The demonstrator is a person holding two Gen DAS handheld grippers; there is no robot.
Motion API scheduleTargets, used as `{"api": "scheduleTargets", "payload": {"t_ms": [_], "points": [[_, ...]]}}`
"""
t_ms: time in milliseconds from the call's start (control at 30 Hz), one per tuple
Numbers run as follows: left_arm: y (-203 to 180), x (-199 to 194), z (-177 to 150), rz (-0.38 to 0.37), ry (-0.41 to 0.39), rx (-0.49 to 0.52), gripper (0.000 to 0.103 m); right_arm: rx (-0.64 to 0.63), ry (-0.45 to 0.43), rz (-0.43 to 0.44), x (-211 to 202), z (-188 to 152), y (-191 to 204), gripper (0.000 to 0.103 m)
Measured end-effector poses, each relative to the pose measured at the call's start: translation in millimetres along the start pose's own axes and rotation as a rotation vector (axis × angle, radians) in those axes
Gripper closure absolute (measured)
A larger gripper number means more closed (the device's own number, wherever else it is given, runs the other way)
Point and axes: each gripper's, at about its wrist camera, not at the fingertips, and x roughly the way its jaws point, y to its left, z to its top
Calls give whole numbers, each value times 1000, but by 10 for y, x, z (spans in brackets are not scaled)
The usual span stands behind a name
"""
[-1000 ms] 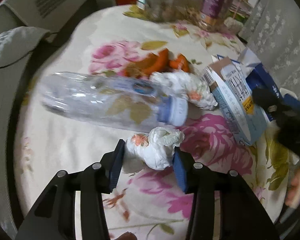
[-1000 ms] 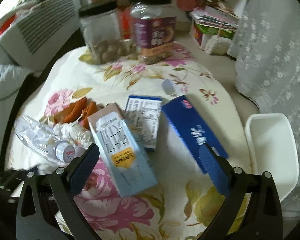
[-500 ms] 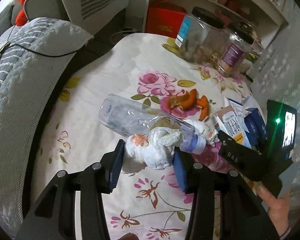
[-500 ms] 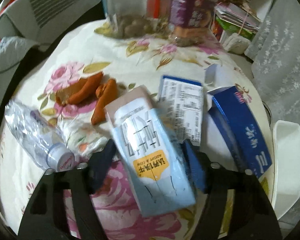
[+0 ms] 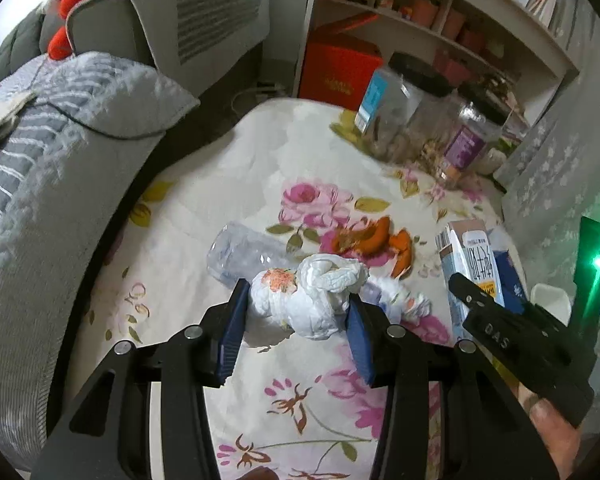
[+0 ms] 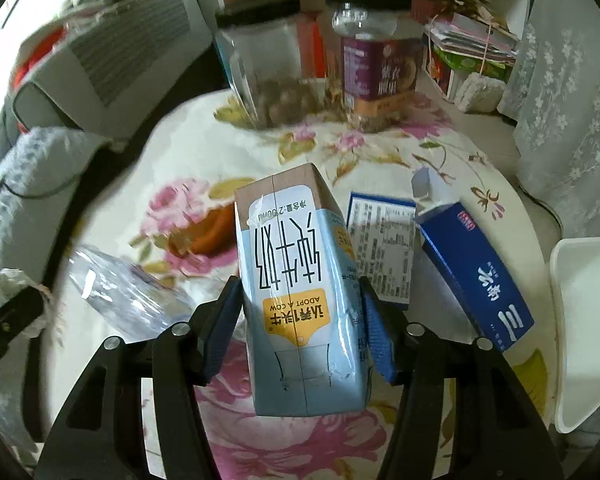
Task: Collect trash
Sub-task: 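Lift the tissue ball and milk carton off the table with both tools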
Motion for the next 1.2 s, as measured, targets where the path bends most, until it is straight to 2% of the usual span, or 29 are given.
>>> {"api": "scheduleTargets", "payload": {"t_ms": [267,500,833,1200], "points": [[-231,-205,48,22,-117,25,58,38,-108,32,-374,69,-75,48],[-466,-321,53,43,-191,52,58,51,-215,6,-692,93,-198,48],[-790,-382,47,32,-231,77,57,47,-297,-56,-943,84,-386,48],[-1178,-434,32,-9,-245,111,57,86,-322,-99,-1113,54,-665,48]]}}
